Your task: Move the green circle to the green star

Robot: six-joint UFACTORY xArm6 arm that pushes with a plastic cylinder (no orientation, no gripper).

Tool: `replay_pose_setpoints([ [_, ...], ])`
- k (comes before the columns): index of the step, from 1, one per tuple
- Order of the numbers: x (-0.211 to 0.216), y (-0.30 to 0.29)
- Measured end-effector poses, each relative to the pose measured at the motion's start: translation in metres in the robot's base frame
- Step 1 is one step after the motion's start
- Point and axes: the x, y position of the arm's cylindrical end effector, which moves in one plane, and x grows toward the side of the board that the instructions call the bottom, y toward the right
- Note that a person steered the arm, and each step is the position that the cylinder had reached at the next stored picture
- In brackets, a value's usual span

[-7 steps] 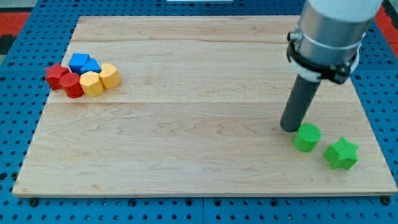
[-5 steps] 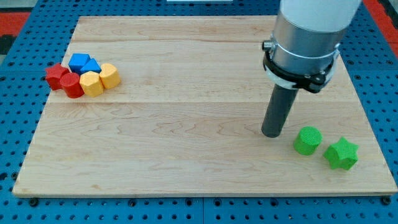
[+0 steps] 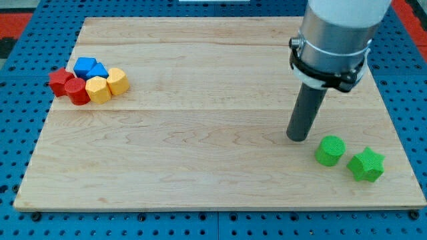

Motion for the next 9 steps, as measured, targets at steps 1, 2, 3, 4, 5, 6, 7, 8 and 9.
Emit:
replay_pose_setpoints([
  [1,0.000,0.022],
  [2,0.016,0.033],
  [3,0.029,0.032],
  [4,0.034,0.032],
  [5,0.034,0.030],
  [6,0.034,0.030],
  [7,0.000,0.016],
  [8,-0.024,-0.004],
  [9,-0.026,-0.004],
])
